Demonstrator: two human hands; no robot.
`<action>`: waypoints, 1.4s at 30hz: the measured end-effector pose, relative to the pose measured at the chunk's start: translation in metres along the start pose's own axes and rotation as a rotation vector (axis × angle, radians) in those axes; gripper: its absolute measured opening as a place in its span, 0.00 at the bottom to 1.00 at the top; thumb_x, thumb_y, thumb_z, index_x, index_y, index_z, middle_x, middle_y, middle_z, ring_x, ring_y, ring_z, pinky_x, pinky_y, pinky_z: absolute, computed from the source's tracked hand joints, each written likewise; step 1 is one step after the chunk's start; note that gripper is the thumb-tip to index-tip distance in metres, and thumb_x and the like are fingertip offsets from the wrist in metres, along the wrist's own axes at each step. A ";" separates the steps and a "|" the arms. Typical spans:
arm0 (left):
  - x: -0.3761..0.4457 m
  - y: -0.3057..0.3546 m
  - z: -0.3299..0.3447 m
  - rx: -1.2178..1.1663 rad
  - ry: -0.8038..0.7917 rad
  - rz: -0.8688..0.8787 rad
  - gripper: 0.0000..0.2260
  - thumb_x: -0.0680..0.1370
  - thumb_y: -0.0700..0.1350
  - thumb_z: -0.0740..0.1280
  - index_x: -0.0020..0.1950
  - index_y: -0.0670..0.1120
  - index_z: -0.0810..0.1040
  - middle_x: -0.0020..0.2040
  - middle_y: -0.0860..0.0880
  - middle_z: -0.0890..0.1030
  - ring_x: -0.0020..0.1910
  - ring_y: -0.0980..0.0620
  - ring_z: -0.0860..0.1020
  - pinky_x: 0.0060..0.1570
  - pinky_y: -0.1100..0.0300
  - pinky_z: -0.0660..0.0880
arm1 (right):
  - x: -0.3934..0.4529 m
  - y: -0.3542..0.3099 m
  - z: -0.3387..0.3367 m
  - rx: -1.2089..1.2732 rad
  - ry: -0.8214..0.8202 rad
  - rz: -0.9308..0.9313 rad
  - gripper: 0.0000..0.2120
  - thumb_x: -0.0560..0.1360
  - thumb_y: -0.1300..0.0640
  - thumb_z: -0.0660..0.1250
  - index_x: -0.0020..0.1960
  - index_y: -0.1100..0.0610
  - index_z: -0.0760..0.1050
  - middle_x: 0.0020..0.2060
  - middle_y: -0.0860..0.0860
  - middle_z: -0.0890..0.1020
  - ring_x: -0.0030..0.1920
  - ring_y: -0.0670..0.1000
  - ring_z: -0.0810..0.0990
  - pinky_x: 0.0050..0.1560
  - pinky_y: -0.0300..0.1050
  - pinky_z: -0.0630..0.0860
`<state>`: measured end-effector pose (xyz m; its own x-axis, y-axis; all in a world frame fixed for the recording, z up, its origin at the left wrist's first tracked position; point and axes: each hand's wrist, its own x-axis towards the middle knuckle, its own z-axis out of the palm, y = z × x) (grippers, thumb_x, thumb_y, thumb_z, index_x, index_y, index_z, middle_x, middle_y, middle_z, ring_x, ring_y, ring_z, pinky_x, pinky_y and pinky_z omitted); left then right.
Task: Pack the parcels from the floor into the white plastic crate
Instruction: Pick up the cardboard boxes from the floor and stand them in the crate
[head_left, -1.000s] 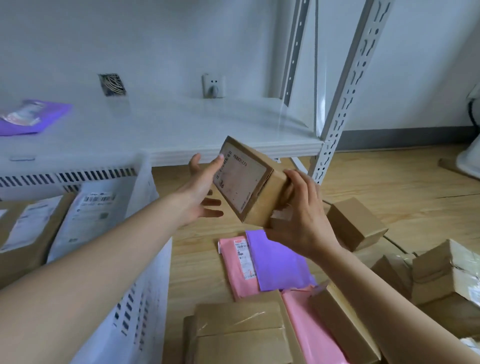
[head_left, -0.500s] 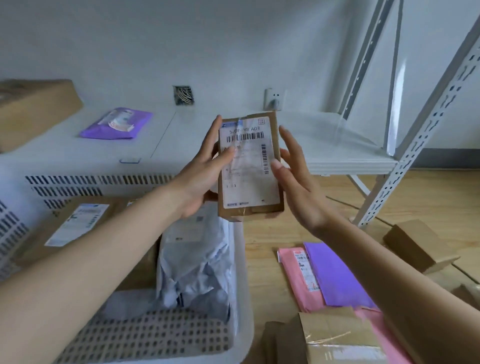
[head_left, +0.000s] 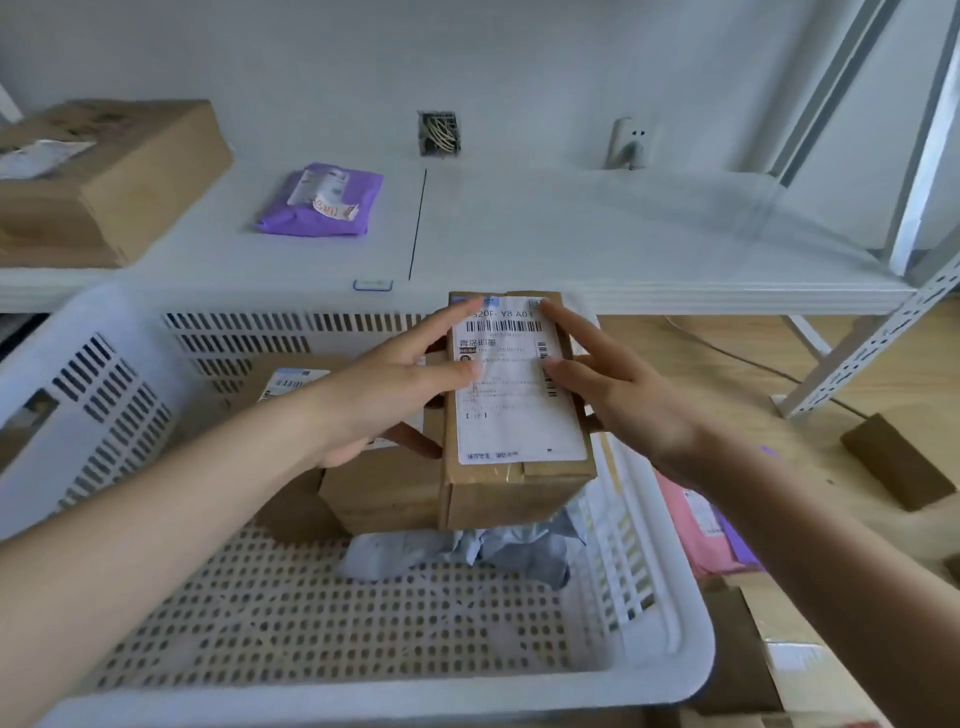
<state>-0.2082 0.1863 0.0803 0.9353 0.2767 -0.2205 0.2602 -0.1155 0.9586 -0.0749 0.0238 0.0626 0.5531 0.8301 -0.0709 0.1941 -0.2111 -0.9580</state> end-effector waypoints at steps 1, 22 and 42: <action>-0.003 -0.004 -0.003 0.002 -0.012 -0.017 0.20 0.77 0.48 0.64 0.52 0.77 0.68 0.64 0.63 0.71 0.67 0.55 0.67 0.65 0.50 0.67 | -0.003 0.000 0.002 -0.003 -0.012 0.039 0.20 0.76 0.51 0.63 0.60 0.29 0.67 0.42 0.41 0.83 0.42 0.43 0.81 0.39 0.37 0.77; 0.028 -0.123 0.070 0.079 -0.375 -0.460 0.30 0.77 0.35 0.64 0.71 0.58 0.57 0.58 0.47 0.75 0.50 0.47 0.78 0.43 0.50 0.80 | -0.022 0.080 0.045 -0.459 -0.296 0.734 0.37 0.73 0.69 0.56 0.74 0.44 0.47 0.52 0.55 0.73 0.48 0.56 0.79 0.42 0.49 0.81; 0.053 -0.204 0.090 0.842 -0.750 -0.399 0.34 0.81 0.44 0.56 0.75 0.56 0.34 0.57 0.40 0.76 0.37 0.51 0.73 0.34 0.68 0.69 | -0.005 0.129 0.071 -1.319 -0.978 0.709 0.22 0.75 0.66 0.54 0.68 0.59 0.66 0.61 0.55 0.74 0.42 0.52 0.74 0.28 0.40 0.68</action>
<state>-0.1898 0.1386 -0.1436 0.5867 -0.1582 -0.7942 0.3779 -0.8139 0.4413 -0.1105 0.0289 -0.0806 0.2720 0.2763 -0.9218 0.8827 -0.4531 0.1246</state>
